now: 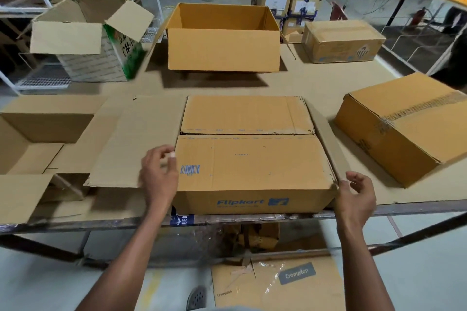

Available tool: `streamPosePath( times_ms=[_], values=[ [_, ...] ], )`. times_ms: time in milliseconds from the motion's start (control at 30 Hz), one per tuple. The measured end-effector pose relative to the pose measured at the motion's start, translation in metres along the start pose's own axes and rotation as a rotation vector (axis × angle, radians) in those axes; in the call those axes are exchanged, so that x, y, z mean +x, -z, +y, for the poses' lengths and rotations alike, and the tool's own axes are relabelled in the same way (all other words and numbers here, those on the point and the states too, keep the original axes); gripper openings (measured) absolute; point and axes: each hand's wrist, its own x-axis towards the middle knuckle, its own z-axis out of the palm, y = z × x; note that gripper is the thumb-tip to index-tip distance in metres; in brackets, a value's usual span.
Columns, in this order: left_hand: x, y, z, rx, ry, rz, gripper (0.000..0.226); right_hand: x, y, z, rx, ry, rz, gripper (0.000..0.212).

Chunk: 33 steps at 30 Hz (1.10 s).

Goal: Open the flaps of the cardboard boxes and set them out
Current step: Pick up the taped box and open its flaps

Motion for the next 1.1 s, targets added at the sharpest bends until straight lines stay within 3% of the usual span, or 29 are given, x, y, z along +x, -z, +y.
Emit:
streamPosePath(
  times_ms=[133, 333, 533, 733, 900, 1000, 1100],
  values=[
    [0.039, -0.043, 0.012, 0.223, -0.095, -0.529, 0.029, -0.02, -0.003, -0.01, 0.09, 0.01, -0.059, 0.019],
    [0.062, -0.097, 0.035, 0.585, -0.096, -0.768, 0.054, -0.035, 0.003, -0.008, 0.079, -0.02, -0.143, 0.019],
    [0.065, -0.105, 0.038, 0.697, -0.135, -0.728, 0.057, -0.038, 0.016, -0.007, 0.074, -0.069, -0.123, 0.018],
    [0.074, -0.074, 0.086, 0.522, -0.33, -0.374, 0.04, -0.025, 0.027, -0.03, 0.094, 0.038, -0.174, 0.013],
    [0.052, -0.004, 0.132, 0.391, -0.454, -0.25, 0.032, 0.006, 0.042, -0.065, 0.211, 0.16, -0.219, 0.039],
    [0.033, 0.038, 0.144, 0.396, -0.461, -0.335, 0.037, 0.029, 0.052, -0.075, 0.411, 0.12, -0.324, 0.054],
    [0.019, 0.074, 0.155, 0.323, -0.19, -0.74, 0.032, 0.05, 0.06, -0.075, 0.506, 0.054, -0.511, 0.059]
  ],
)
